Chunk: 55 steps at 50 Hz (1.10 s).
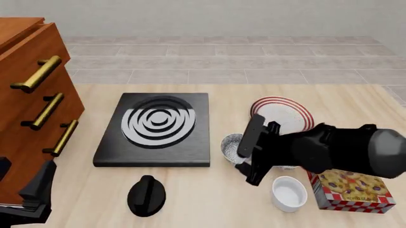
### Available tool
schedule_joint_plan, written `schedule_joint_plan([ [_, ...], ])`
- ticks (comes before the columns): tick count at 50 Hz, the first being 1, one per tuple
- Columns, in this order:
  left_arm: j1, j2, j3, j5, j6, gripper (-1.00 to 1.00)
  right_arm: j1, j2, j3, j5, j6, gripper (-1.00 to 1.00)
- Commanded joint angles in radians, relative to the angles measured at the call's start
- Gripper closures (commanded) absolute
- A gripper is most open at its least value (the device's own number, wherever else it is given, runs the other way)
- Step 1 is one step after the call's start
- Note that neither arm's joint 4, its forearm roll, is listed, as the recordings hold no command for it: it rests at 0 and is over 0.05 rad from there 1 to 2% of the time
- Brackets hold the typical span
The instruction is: Pick the akita bowl from table center and place it on the plate.
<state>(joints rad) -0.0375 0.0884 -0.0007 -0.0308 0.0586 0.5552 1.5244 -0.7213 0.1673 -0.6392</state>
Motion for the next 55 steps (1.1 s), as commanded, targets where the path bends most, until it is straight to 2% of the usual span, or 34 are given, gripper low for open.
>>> schedule_joint_plan([
  [1,0.000,0.011,0.000,-0.006,-0.003,-1.00,0.003,0.065,-0.007,-0.033,-0.028,-1.00],
  [10,-0.004,0.014,0.000,-0.007,-0.004,-1.00,0.031,0.105,-0.012,-0.052,0.009,-1.00],
  [25,-0.006,0.012,0.001,-0.003,0.000,-1.00,0.024,0.149,-0.010,-0.076,0.004,-1.00],
  [36,-0.007,0.024,0.000,-0.012,-0.001,-1.00,0.028,0.197,-0.006,-0.108,0.020,-1.00],
  [44,-0.008,0.018,0.000,-0.005,0.000,-1.00,0.005,0.238,-0.005,-0.141,-0.004,-1.00],
  [55,-0.009,0.033,0.000,-0.018,0.001,-1.00,-0.003,0.254,-0.008,-0.152,-0.001,-1.00],
])
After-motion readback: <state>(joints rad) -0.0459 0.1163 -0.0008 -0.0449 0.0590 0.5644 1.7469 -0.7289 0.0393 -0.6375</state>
